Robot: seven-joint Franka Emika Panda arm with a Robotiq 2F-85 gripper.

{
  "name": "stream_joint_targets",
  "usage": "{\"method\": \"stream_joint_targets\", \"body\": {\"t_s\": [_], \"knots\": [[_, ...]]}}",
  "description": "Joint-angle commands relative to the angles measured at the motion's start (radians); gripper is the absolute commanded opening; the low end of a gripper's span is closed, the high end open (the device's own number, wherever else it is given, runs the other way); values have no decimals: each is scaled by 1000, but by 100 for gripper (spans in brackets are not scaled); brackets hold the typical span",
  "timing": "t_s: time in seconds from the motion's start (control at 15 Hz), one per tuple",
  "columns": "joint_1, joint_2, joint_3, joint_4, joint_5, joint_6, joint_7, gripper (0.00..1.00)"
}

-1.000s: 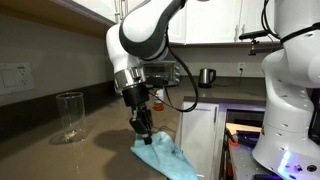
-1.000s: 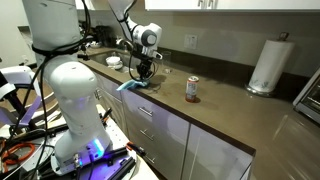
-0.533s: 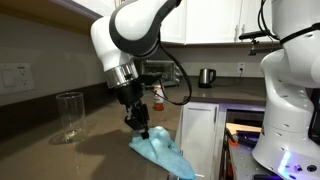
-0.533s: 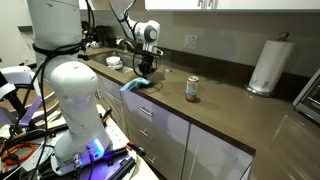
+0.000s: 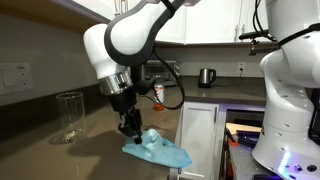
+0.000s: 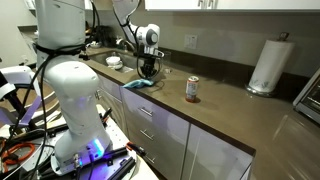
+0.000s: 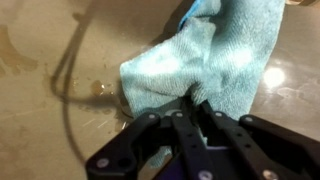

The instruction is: Use the towel to wipe the counter

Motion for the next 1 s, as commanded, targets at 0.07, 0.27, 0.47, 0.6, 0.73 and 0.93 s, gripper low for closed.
{"method": "stream_joint_targets", "body": {"t_s": [0.07,0.27,0.47,0.6,0.73,0.93], "knots": [[8,0,-8,4,2,-2,-2,9],[8,0,-8,4,2,-2,-2,9],[11,-2,-15,-2,-7,-13,27,5],[10,-7,-22,-17,-12,-8,42,5],[11,-15,-31,-37,-18,-7,67,5],[13,-39,-41,-81,-31,13,103,5]]}}
